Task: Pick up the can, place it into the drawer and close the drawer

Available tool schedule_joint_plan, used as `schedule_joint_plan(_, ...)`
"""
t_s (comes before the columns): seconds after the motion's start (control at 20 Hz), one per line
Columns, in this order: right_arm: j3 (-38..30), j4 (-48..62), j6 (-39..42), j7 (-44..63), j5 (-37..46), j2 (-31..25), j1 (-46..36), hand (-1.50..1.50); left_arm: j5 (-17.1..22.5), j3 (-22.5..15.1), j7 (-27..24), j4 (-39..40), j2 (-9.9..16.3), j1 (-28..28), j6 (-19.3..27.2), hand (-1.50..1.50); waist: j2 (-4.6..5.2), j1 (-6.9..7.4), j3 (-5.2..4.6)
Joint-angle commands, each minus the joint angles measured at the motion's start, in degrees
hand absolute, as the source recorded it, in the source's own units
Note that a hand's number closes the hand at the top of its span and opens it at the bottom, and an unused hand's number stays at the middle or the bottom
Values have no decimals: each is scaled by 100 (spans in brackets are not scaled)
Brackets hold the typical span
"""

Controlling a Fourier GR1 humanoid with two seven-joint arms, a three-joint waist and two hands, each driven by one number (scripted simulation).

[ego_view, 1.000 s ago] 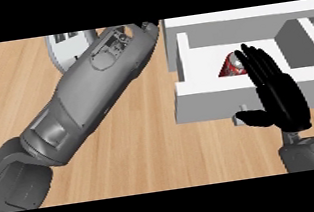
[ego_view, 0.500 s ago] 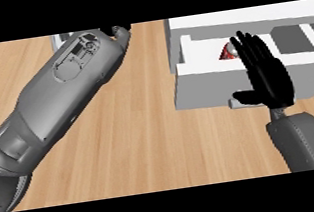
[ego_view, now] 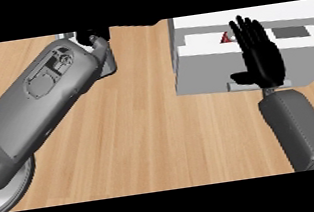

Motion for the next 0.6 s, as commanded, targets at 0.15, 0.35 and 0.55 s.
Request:
schedule_joint_plan(0.15,-367,1618,-561,132,70,185,-1095,-150,-60,43,377,-644,522,351,-180,-150,154,84,135)
schedule_joint_plan(0.35,-533,2450,-1013,160,195,186,-1598,-150,-199,17,398,-1064,607,706,-49,-150,170,71,135)
schedule_joint_plan(0.55,-778,3061,-1140,-24,70,-54,-2225,-150,-224,73,363,-1353,654,1082,-82,-150,198,73,135)
